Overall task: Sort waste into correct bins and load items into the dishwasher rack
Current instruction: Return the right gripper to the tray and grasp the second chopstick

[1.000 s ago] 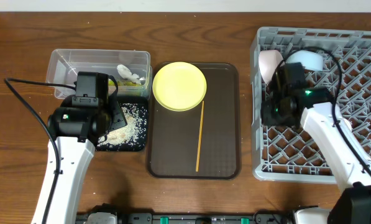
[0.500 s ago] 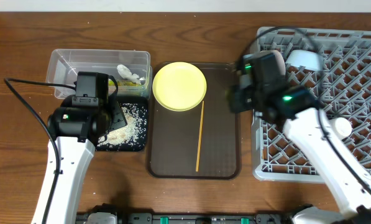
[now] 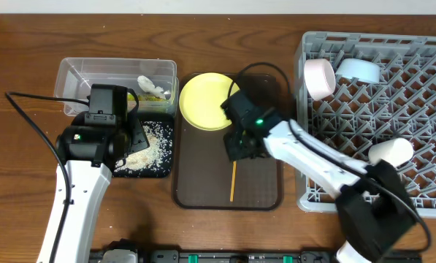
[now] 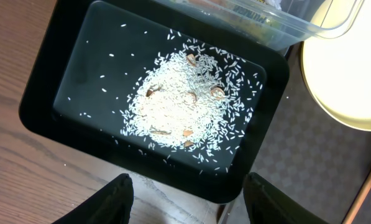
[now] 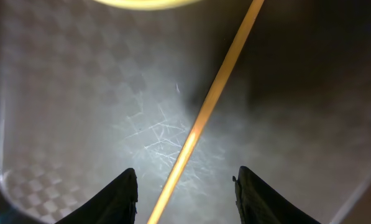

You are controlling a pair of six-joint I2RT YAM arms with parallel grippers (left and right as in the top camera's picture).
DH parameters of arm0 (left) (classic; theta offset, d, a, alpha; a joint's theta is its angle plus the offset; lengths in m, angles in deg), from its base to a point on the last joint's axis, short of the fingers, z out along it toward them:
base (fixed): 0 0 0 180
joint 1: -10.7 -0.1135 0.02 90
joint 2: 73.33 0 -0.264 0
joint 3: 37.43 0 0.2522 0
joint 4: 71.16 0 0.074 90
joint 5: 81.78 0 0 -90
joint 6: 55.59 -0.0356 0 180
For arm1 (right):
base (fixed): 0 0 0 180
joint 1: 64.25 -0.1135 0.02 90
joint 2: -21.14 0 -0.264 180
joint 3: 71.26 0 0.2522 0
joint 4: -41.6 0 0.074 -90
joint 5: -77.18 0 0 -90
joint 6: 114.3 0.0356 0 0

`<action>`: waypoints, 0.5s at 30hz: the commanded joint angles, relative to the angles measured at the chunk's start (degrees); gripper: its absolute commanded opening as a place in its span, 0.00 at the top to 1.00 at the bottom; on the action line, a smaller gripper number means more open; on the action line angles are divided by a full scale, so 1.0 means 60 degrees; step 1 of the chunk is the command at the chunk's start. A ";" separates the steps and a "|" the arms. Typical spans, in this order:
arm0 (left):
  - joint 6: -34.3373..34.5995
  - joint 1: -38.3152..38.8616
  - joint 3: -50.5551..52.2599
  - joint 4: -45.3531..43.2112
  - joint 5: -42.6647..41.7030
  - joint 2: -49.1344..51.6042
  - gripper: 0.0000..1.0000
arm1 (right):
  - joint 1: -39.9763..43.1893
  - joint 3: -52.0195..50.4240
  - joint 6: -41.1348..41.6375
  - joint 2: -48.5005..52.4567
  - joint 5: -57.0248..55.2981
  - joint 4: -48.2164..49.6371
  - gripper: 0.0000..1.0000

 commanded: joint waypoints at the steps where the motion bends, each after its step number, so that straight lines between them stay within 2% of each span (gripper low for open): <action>1: 0.0157 -0.0047 0.0040 0.0036 0.0080 0.0004 0.40 | -0.0251 0.0073 0.0918 0.0623 -0.0244 -0.0033 0.51; 7: 0.0157 -0.0047 0.0040 0.0033 0.0080 0.0004 0.40 | -0.0277 0.0069 0.0980 0.1308 -0.0240 -0.0066 0.54; 9: 0.0157 -0.0047 0.0040 0.0033 0.0080 0.0004 0.40 | -0.0277 0.0069 0.0980 0.1373 -0.0277 -0.0091 0.60; 10: 0.0157 -0.0047 0.0040 0.0036 0.0080 0.0004 0.40 | -0.0273 0.0069 0.0980 0.1384 -0.0393 -0.0142 0.66; 11: 0.0157 -0.0047 0.0040 0.0036 0.0080 0.0004 0.40 | -0.0266 0.0069 0.1013 0.1381 -0.0597 -0.0226 0.76; 15: 0.0157 -0.0047 0.0040 0.0069 0.0080 0.0004 0.40 | -0.0135 0.0073 0.1373 0.1282 -0.1468 -0.0696 0.84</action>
